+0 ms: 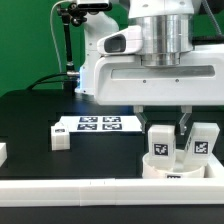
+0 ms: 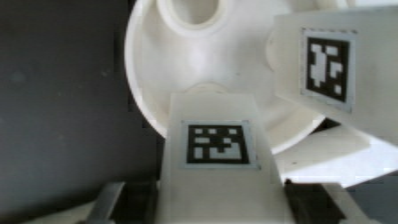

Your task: Assemble stool

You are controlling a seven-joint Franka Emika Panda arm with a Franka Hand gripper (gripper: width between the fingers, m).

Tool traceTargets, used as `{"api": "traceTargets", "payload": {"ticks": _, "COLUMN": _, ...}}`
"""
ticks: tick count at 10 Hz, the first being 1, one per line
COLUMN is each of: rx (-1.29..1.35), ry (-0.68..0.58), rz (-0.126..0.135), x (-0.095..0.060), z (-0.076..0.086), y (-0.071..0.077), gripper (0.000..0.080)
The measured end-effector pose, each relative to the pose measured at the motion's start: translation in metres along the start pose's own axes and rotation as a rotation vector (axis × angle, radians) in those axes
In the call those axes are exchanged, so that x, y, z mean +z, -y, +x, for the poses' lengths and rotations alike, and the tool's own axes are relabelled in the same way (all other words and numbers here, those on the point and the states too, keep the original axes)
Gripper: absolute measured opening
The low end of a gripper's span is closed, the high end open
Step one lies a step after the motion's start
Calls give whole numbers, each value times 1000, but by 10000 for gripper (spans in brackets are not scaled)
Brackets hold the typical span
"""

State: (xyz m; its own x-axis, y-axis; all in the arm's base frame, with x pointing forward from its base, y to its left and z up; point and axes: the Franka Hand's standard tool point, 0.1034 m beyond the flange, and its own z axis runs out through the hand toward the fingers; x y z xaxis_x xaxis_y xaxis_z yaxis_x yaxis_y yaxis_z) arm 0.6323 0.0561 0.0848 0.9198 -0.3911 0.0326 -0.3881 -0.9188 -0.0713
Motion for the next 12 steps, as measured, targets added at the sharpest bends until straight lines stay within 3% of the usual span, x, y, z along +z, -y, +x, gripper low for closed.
{"api": "traceTargets", "payload": {"ticks": 4, "rx": 371, "ry": 0, "rz": 3, "x": 1, "z": -2, "y": 2, "gripper": 338}}
{"api": "traceTargets", "payload": {"ticks": 6, "rx": 645, "ry": 1, "rz": 21, "x": 2, "z": -3, "y": 5, "gripper": 338}}
{"api": "traceTargets", "payload": {"ticks": 12, "rx": 1070, "ry": 27, "rz": 39, "x": 4, "z": -9, "y": 18, "gripper": 338}}
